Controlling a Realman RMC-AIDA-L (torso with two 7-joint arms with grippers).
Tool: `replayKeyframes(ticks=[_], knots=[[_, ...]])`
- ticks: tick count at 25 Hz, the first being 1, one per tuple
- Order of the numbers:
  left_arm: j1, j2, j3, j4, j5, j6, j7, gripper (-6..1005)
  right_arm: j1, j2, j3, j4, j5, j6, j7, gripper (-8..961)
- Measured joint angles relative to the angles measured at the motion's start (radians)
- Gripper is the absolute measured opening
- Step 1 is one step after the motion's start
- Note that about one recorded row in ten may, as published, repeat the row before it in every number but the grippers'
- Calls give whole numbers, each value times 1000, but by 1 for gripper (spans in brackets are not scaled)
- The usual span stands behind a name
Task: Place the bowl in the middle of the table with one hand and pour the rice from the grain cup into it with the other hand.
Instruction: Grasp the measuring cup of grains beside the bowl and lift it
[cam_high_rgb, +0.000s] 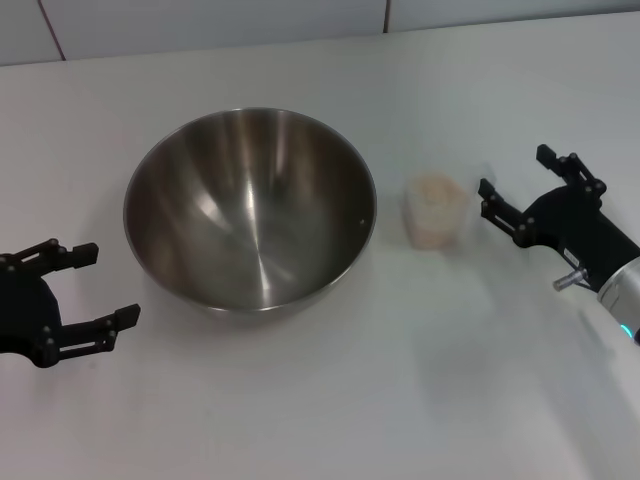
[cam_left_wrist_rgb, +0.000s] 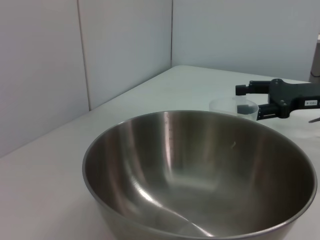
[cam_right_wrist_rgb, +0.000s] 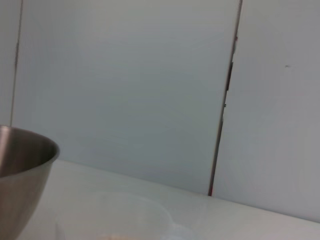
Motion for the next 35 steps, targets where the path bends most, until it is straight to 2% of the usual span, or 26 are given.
replayKeyframes(ticks=[16, 28, 31, 35], knots=[[-21, 2, 2, -24, 3, -1, 7, 868, 50, -1, 6, 7, 0, 50, -1, 815], [-23, 3, 2, -24, 6, 2, 7, 868, 52, 1, 17, 12, 0, 51, -1, 620], [-22, 3, 2, -24, 6, 2, 7, 868, 52, 1, 17, 12, 0, 49, -1, 410], [-23, 3, 4, -20, 6, 3, 7, 868, 52, 1, 17, 12, 0, 42, -1, 220]])
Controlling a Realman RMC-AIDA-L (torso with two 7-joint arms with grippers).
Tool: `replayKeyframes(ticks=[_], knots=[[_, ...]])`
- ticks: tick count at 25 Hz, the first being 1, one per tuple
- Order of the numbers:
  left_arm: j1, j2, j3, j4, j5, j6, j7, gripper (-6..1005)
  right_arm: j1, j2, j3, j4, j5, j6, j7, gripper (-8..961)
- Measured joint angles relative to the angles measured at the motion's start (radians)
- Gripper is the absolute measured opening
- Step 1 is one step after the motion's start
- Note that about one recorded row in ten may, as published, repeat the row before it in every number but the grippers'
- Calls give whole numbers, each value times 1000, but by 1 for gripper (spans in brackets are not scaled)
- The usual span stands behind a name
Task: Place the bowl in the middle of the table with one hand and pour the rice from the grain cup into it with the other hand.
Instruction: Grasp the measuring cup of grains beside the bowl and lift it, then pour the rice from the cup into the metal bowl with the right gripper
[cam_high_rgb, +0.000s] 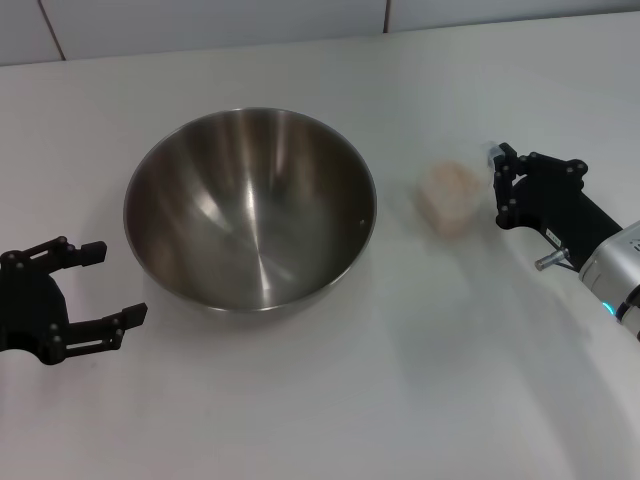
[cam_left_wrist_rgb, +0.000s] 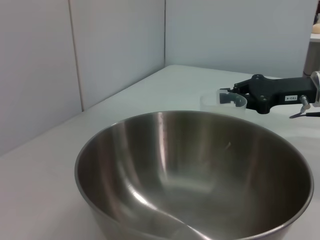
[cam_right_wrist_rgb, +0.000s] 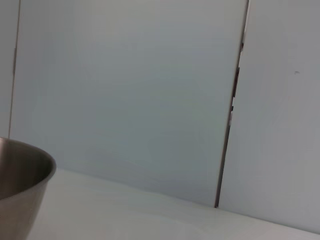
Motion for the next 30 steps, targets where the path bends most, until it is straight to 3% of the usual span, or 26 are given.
replayKeyframes(ticks=[6, 10, 18, 23, 30], knots=[[-1, 0, 1, 6, 0, 1, -5, 868, -4, 0, 0, 0, 0, -28, 0, 10], [-1, 0, 2, 6, 0, 5, -6, 868, -11, 0, 0, 0, 0, -71, 0, 11], [-3, 0, 4, 9, 0, 12, -7, 868, -10, 0, 38, 20, 0, -312, -56, 9], [-4, 0, 7, 11, 0, 14, -9, 868, 13, -1, 48, 166, -5, -386, -423, 10], [-5, 0, 9, 23, 0, 27, -11, 868, 46, 4, 31, 374, -32, -294, -1213, 10]])
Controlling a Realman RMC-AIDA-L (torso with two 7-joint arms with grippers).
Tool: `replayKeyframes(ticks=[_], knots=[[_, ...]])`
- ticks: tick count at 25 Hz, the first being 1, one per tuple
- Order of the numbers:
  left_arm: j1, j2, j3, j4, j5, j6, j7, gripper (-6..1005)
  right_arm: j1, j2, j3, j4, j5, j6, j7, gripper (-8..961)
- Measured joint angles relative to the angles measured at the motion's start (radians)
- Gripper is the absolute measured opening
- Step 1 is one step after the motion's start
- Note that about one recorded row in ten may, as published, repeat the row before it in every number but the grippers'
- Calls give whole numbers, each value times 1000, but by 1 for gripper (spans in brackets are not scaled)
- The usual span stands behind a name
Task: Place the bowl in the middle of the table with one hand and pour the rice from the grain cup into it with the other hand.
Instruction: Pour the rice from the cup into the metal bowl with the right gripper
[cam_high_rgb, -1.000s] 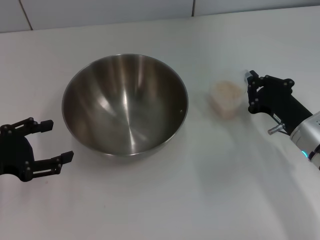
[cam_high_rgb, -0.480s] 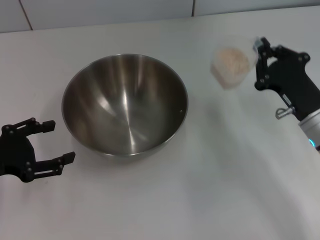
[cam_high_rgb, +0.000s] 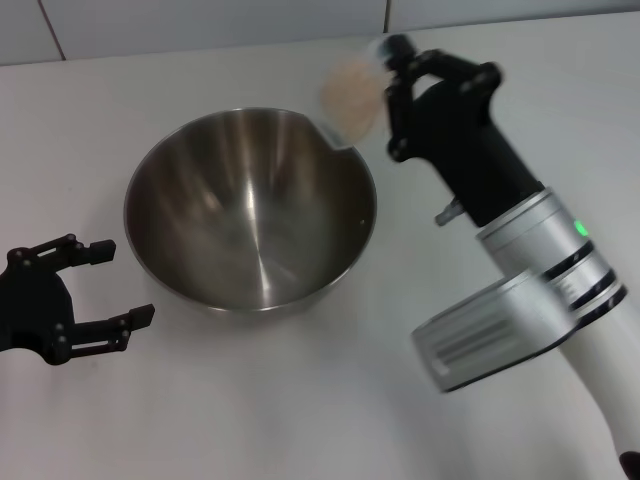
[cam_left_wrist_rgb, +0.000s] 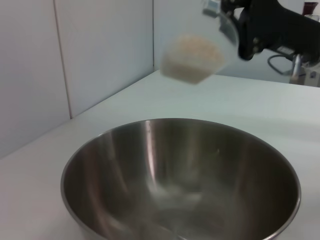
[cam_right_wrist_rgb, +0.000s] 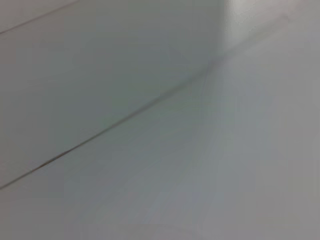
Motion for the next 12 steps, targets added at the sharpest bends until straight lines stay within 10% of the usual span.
replayKeyframes(ticks=[12], knots=[[-6, 0, 0, 10, 0, 1, -2, 868, 4, 1, 1, -4, -237, 32, -719, 10]])
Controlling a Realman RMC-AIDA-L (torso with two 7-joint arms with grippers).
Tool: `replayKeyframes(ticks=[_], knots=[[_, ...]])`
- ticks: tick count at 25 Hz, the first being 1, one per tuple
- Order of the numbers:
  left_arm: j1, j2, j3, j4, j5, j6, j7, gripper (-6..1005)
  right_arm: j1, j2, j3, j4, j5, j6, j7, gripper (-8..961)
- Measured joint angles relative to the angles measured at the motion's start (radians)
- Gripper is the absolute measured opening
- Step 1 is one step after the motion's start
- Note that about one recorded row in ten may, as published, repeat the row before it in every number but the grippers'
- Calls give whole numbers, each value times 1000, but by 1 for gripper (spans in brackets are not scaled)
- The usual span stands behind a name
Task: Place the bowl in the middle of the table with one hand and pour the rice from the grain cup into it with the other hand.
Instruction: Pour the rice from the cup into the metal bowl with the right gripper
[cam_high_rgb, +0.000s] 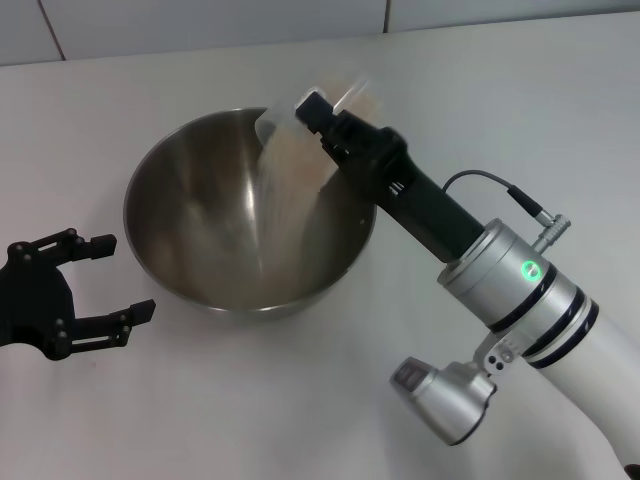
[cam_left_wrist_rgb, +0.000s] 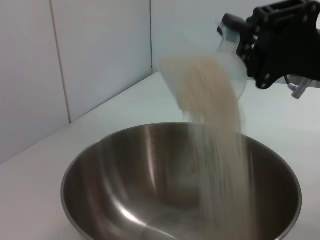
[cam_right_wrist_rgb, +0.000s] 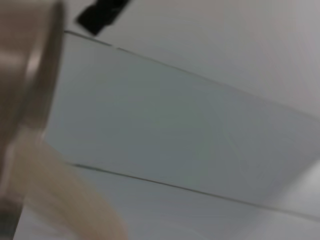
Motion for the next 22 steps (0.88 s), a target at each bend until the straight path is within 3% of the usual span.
replayKeyframes(ticks=[4, 14, 22], knots=[[-2, 0, 0, 0, 0, 0, 0, 868, 6, 0, 4, 20, 0, 62, -294, 9], [-9, 0, 12, 0, 0, -1, 0, 868, 33, 0, 10, 26, -64, 128, -660, 9], [-14, 0, 12, -1, 0, 1, 0, 868, 33, 0, 32, 22, -95, 147, -687, 10]])
